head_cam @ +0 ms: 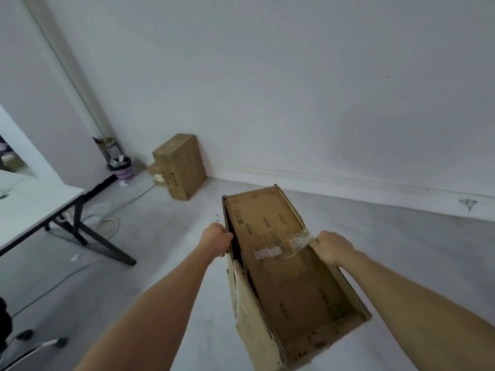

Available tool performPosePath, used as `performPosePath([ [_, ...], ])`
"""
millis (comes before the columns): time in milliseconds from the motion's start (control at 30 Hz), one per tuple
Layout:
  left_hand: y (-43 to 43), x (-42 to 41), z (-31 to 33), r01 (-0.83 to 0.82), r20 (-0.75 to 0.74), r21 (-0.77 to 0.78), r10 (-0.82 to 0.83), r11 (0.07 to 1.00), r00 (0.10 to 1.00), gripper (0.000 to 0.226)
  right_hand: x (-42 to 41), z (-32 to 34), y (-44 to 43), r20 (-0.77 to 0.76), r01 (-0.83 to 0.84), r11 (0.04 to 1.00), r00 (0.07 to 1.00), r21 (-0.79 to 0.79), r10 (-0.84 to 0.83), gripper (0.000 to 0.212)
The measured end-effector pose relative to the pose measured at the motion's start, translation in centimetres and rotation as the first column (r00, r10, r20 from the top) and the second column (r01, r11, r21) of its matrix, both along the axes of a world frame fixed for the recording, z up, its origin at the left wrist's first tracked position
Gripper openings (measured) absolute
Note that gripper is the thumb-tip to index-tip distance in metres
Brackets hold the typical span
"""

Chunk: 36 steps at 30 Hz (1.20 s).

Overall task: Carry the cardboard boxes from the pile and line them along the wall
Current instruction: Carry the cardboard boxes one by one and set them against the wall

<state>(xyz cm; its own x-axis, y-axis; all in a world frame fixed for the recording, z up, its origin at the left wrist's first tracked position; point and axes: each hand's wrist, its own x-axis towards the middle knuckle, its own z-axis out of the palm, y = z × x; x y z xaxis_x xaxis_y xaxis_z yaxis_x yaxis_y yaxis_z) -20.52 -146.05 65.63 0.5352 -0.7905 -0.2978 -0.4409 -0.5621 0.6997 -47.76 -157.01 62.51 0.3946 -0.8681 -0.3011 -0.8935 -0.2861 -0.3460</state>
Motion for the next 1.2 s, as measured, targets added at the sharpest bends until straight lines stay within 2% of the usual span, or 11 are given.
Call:
performPosePath([
  [200, -10.6, 7.7, -1.5, -0.109, -0.048, 0.032, 0.110, 0.994, 0.993, 0.018, 9.0, -0.4, -14.1, -0.059, -0.142, 0.990, 0.988, -0.001, 0.141, 0.028],
  [467, -19.9, 21.3, -2.6, -0.233, -0.093, 0.040, 0.236, 0.972, 0.967, 0.017, 25.3, -0.4, -27.5, -0.101, -0.296, 0.955, 0.950, 0.025, 0.297, 0.030],
  [700, -29.3, 37.0, -4.8, -0.212, -0.084, 0.071, 0.218, 0.975, 0.972, 0.019, 41.3, -4.2, -36.4, -0.113, -0.261, 0.962, 0.957, 0.076, 0.268, 0.028],
  [900, -37.9, 50.8, -3.8, -0.209, -0.068, 0.082, 0.215, 0.974, 0.974, 0.018, 54.6, -3.8, -43.4, -0.059, -0.214, 0.970, 0.973, 0.116, 0.222, 0.029],
  [1200, -53.0, 66.6, -5.9, -0.215, -0.072, 0.099, 0.223, 0.972, 0.972, 0.020, 70.3, -5.6, -58.5, -0.054, -0.208, 0.965, 0.974, 0.159, 0.219, 0.034],
])
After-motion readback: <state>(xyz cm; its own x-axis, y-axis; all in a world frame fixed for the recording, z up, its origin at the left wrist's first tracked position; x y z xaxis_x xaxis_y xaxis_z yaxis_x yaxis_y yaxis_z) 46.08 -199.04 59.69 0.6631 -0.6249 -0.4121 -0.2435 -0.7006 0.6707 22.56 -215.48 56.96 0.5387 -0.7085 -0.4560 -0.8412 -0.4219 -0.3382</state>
